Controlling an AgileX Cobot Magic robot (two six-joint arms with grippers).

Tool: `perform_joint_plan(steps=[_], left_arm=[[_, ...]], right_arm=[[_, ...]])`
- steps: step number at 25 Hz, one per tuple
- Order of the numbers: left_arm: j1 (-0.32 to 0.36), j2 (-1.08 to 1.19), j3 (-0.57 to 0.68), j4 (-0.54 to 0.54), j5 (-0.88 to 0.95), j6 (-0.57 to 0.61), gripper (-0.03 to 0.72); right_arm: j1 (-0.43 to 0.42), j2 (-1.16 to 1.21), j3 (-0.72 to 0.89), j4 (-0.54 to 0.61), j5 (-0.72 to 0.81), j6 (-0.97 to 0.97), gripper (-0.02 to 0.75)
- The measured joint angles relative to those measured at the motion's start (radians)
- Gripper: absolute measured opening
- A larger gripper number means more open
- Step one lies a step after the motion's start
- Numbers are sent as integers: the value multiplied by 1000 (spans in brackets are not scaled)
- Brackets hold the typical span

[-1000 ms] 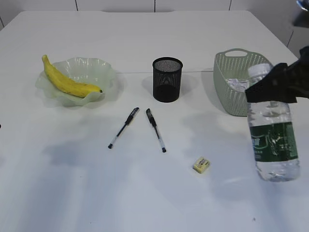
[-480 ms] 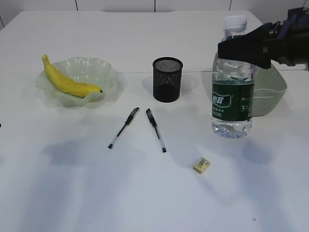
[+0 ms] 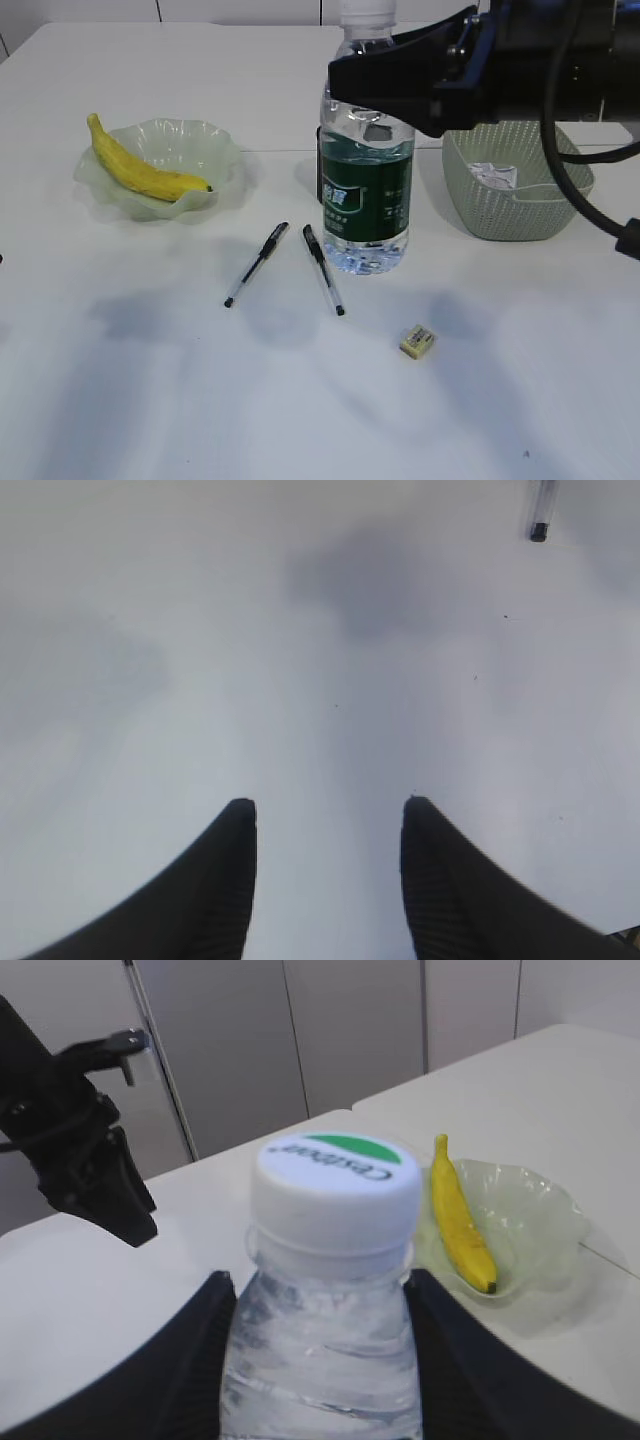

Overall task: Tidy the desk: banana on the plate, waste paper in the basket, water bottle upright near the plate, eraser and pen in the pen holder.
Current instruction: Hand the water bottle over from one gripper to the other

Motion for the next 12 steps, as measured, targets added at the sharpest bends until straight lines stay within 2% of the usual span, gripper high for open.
perform_joint_plan(steps=[8,12], left_arm=[[0,0,0,0,-17,0,326],[-4,0,15,0,-100,0,326]], right_arm=[[84,69,-33,37,-11,-32,368],[101,83,-42,39,-8,-32,368]])
